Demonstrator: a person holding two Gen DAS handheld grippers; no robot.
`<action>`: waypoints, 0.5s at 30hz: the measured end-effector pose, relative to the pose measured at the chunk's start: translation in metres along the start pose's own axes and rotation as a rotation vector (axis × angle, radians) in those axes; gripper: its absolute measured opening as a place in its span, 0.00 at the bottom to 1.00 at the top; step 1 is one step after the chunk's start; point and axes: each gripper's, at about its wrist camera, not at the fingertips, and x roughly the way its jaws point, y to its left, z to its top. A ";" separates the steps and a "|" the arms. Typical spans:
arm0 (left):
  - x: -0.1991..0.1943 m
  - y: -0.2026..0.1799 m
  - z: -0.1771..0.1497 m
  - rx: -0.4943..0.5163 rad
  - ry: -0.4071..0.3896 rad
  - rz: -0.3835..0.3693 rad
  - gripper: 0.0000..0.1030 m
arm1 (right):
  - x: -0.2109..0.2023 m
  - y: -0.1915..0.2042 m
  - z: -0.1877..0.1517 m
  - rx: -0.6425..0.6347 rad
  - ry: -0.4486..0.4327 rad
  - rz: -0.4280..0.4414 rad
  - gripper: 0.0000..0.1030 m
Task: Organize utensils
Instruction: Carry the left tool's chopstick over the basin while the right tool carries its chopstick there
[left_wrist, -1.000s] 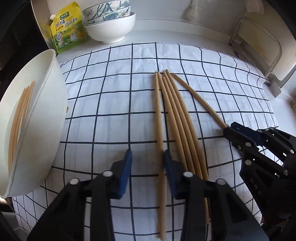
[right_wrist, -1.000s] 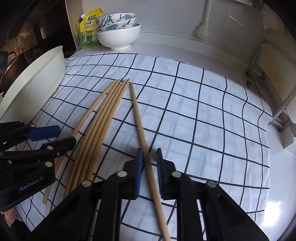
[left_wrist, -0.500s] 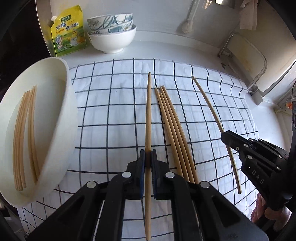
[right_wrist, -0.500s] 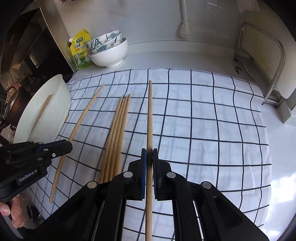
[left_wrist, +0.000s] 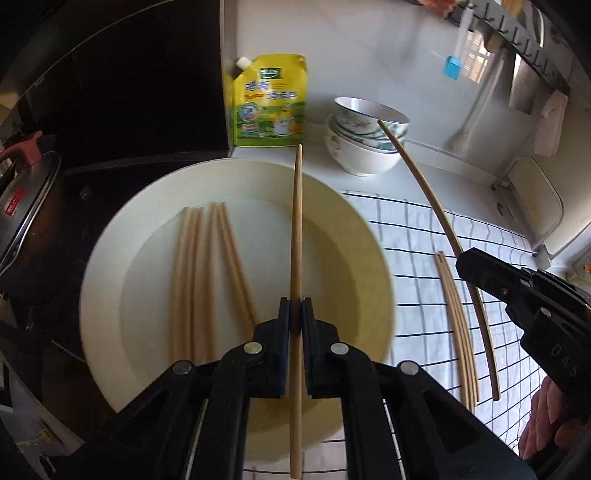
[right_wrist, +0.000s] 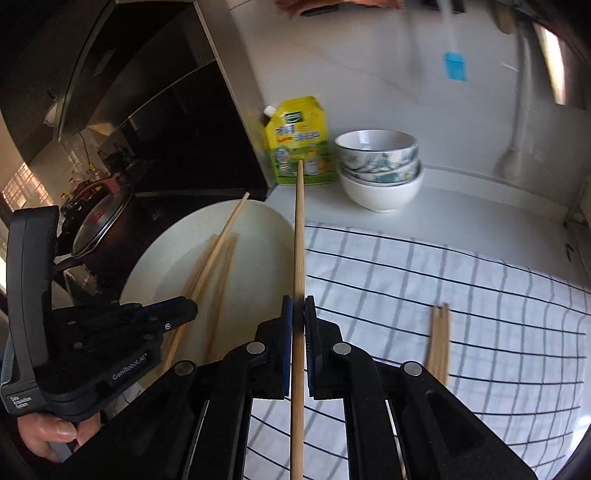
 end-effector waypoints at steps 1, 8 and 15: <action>0.001 0.014 0.001 -0.012 0.002 0.011 0.07 | 0.010 0.012 0.005 -0.014 0.009 0.012 0.06; 0.022 0.077 0.000 -0.056 0.031 0.037 0.07 | 0.074 0.073 0.024 -0.038 0.114 0.040 0.06; 0.047 0.093 -0.004 -0.051 0.083 0.014 0.07 | 0.111 0.081 0.018 0.000 0.196 -0.010 0.06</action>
